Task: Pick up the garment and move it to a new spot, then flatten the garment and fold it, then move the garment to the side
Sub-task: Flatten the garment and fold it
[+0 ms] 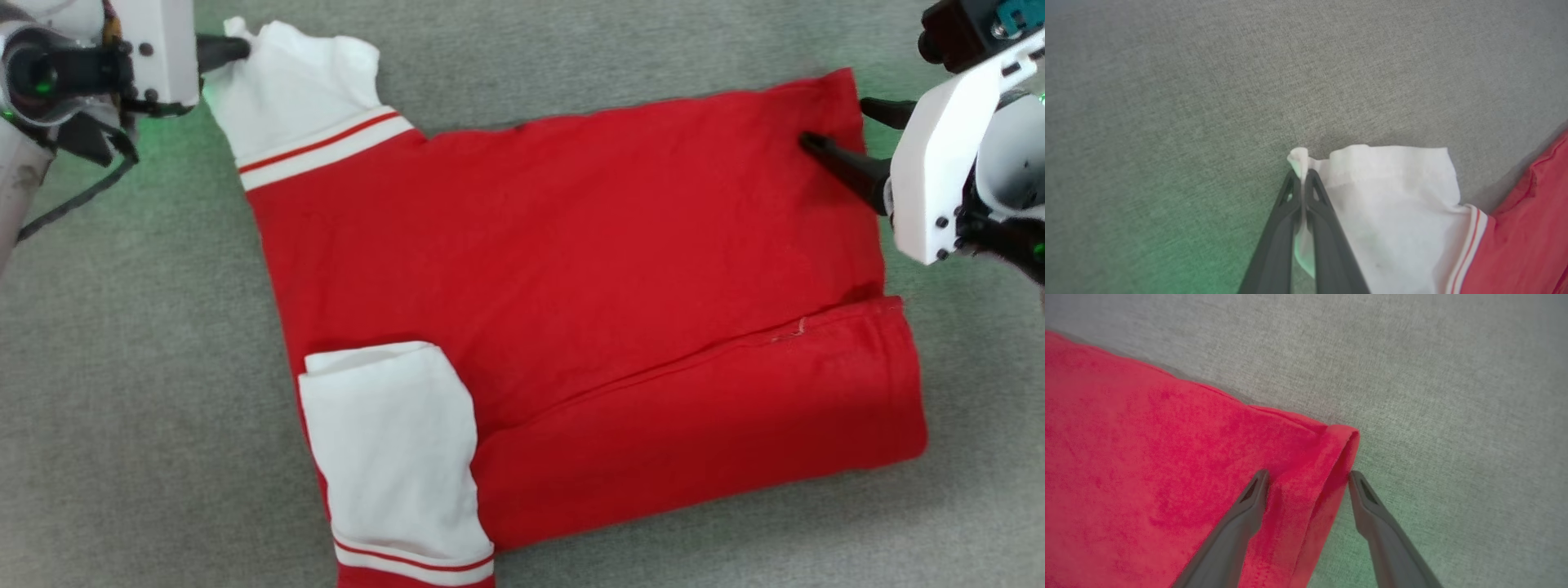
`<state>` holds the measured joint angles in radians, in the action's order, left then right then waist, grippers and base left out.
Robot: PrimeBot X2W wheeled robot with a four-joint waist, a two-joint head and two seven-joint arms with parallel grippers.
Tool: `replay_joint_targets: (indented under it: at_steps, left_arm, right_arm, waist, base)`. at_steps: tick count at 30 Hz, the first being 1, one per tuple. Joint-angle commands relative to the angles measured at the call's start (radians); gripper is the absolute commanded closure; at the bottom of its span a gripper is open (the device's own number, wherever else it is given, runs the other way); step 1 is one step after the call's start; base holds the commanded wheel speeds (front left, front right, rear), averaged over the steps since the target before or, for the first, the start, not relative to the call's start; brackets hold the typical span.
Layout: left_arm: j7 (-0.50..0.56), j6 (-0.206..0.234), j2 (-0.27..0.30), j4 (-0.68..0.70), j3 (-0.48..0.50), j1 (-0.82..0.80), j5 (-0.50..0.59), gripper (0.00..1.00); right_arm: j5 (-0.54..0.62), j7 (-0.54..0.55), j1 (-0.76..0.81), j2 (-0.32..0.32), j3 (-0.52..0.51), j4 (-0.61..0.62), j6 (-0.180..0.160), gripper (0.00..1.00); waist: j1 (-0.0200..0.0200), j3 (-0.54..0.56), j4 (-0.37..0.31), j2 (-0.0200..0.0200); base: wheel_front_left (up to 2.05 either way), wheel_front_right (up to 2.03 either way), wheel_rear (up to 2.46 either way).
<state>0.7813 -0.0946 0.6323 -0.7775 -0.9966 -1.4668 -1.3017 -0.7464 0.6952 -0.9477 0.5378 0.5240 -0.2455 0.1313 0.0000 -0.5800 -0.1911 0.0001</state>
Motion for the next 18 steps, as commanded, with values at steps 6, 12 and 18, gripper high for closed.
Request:
replay_joint_targets:
  at_steps: [6,12,18]
  left_arm:
    - [-0.018,-0.02,-0.024,-0.002,-0.009,-0.01,0.008,1.0]
    - [-0.029,-0.03,-0.04,0.012,-0.005,-0.012,-0.008,1.0]
    - [-0.1,-0.036,-0.05,0.051,0.013,0.014,-0.026,1.0]
  right_arm:
    - [-0.048,0.067,-0.072,0.018,0.088,-0.107,-0.001,0.0]
    - [-0.092,0.025,-0.095,0.023,0.142,-0.158,-0.001,0.82]
    - [-0.109,-0.069,-0.109,0.045,0.165,-0.183,-0.001,1.0]
  waist:
    - [0.0,-0.024,0.042,-0.0001]
    - [0.0,-0.024,0.058,-0.0001]
    - [0.0,0.012,0.085,-0.0001]
  base:
    - [0.0,0.0,0.0]
    - [0.0,0.0,0.0]
    - [0.0,0.0,0.0]
